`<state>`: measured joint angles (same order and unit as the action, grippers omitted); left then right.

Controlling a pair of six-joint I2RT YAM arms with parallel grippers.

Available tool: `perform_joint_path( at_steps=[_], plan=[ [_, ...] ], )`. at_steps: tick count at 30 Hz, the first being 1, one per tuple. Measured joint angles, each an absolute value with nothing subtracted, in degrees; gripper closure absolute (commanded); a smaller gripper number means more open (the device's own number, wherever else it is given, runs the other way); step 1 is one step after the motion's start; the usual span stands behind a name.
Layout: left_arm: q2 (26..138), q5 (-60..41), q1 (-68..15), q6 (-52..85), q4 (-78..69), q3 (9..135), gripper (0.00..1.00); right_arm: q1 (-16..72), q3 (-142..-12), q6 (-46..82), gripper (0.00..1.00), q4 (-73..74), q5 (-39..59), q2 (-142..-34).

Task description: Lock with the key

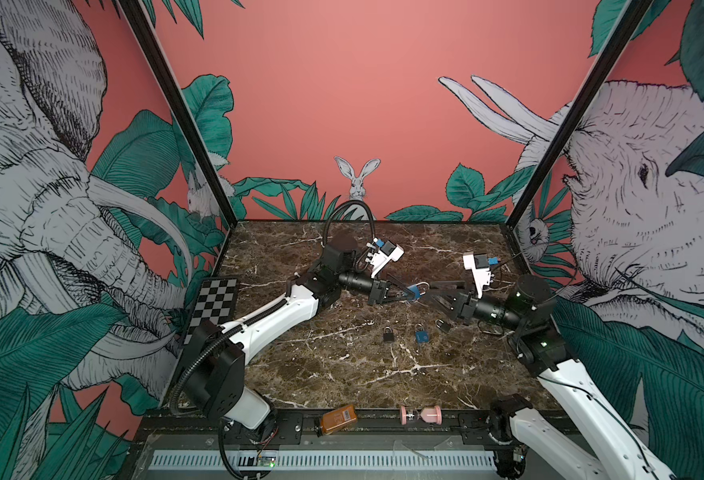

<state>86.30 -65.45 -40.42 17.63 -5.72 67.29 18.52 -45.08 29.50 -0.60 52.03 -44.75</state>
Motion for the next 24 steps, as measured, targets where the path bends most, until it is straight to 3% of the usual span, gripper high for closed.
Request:
perform_joint_path(
  at_steps=[5,12,24],
  plan=[
    [86.7,-67.8,-40.4,8.0,6.3,71.5,1.0,18.1,-47.4,26.7,0.55,-6.3,55.3,-46.1],
    [88.7,-69.5,-40.4,2.5,14.3,72.2,1.0,18.0,-46.6,28.6,0.73,-6.2,57.9,-49.6],
    [89.3,-70.1,-40.4,0.9,17.0,72.6,1.0,18.0,-46.3,29.0,0.75,-6.3,60.0,-50.7]
  ],
)
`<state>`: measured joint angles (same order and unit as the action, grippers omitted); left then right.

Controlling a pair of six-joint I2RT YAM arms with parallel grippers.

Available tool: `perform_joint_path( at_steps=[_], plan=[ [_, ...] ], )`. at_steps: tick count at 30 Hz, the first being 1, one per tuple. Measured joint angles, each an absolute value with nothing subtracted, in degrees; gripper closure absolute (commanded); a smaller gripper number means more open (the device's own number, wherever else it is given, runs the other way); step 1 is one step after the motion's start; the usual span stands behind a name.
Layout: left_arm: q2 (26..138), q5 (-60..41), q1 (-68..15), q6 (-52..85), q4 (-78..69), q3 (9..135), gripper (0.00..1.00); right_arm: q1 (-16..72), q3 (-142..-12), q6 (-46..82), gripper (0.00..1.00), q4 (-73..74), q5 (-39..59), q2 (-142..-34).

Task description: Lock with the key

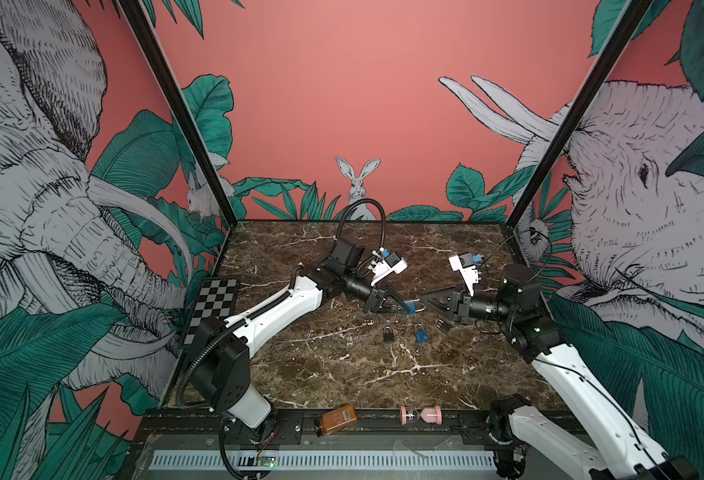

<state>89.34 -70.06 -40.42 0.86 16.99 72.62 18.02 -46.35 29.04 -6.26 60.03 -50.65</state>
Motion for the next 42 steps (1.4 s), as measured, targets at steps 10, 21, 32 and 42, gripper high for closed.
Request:
perform_joint_path(
  at_steps=[10,21,32,42],
  plan=[
    [89.7,-70.5,-40.5,0.9,17.4,73.2,1.0,17.9,-46.1,26.5,0.71,-9.8,58.5,-50.8],
    [90.4,-70.4,-41.0,1.0,17.4,73.6,1.0,18.0,-46.0,26.0,0.81,-10.2,58.5,-51.8],
    [91.5,-71.1,-41.1,1.7,17.2,75.3,1.0,18.0,-44.4,25.6,1.0,-9.9,60.1,-50.5],
    [92.4,-68.8,-41.1,5.2,13.0,74.6,0.65,17.8,-37.9,34.6,1.0,1.5,57.1,-48.7]
  ],
)
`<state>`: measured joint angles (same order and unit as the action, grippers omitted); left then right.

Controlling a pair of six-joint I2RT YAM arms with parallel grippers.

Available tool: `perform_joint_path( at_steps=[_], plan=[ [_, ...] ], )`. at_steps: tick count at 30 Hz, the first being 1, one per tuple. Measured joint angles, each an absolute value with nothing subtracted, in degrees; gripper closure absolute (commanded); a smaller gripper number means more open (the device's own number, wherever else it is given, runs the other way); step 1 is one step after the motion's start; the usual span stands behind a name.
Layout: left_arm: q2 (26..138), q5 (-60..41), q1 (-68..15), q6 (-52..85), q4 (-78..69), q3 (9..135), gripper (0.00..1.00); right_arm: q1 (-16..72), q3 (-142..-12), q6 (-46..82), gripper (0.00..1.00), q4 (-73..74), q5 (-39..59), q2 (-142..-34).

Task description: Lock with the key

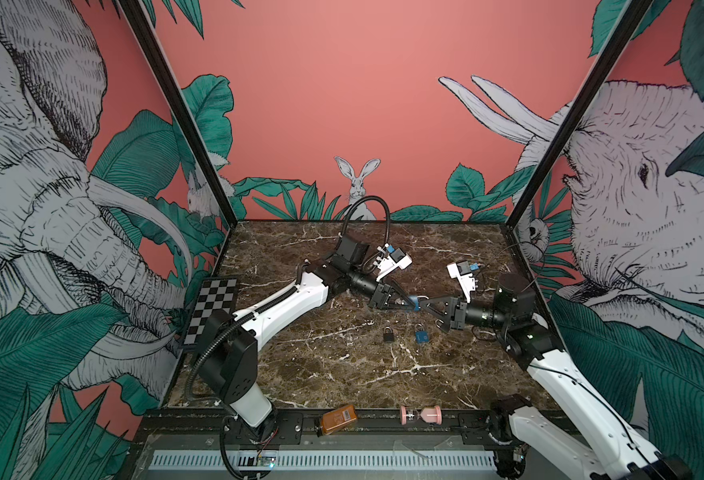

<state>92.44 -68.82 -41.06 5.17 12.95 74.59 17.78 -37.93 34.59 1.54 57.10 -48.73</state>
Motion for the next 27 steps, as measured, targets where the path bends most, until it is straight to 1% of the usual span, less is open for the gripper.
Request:
perform_joint_path(
  at_steps=[6,9,15,27],
  plan=[
    [92.4,-66.6,-41.1,12.9,1.2,69.2,0.64,17.9,-34.0,40.4,1.0,7.5,51.3,-47.0],
    [92.4,-66.4,-41.1,16.8,-3.8,67.5,0.67,17.9,-33.4,42.0,1.0,9.5,49.8,-46.7],
    [92.4,-65.9,-41.1,23.0,-12.7,65.2,0.72,17.9,-33.4,43.4,1.0,11.6,48.7,-46.7],
    [92.4,-67.0,-41.1,30.1,-22.4,63.8,0.73,17.8,-33.4,43.4,1.0,13.1,48.3,-45.3]
  ],
)
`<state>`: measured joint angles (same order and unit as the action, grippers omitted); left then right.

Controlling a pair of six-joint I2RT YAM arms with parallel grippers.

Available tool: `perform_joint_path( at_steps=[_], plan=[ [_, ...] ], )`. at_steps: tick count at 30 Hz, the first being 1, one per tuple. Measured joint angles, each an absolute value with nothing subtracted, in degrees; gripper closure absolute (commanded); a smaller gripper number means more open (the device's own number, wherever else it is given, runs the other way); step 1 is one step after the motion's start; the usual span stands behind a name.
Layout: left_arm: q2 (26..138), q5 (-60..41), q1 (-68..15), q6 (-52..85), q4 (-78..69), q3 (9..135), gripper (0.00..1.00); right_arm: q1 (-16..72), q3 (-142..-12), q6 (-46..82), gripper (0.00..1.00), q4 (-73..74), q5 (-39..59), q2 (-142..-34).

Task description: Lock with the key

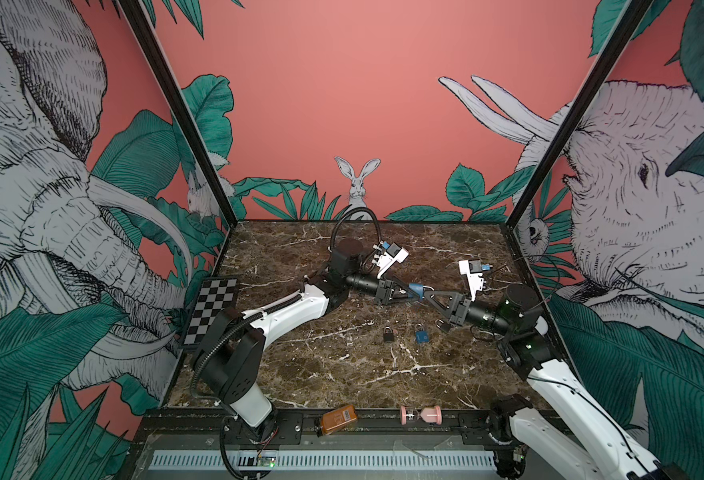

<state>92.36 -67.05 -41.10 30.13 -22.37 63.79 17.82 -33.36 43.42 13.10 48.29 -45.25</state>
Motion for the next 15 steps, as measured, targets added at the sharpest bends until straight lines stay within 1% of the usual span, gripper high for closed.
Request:
perform_joint_path(
  at_steps=[9,15],
  plan=[
    [92.1,-67.0,-41.1,32.2,-26.2,62.3,0.72,17.1,-32.8,43.4,1.0,13.3,48.9,-44.8],
    [91.7,-67.0,-41.1,33.1,-27.7,61.9,0.74,16.4,-32.8,43.4,1.0,13.4,49.7,-44.2]
  ],
)
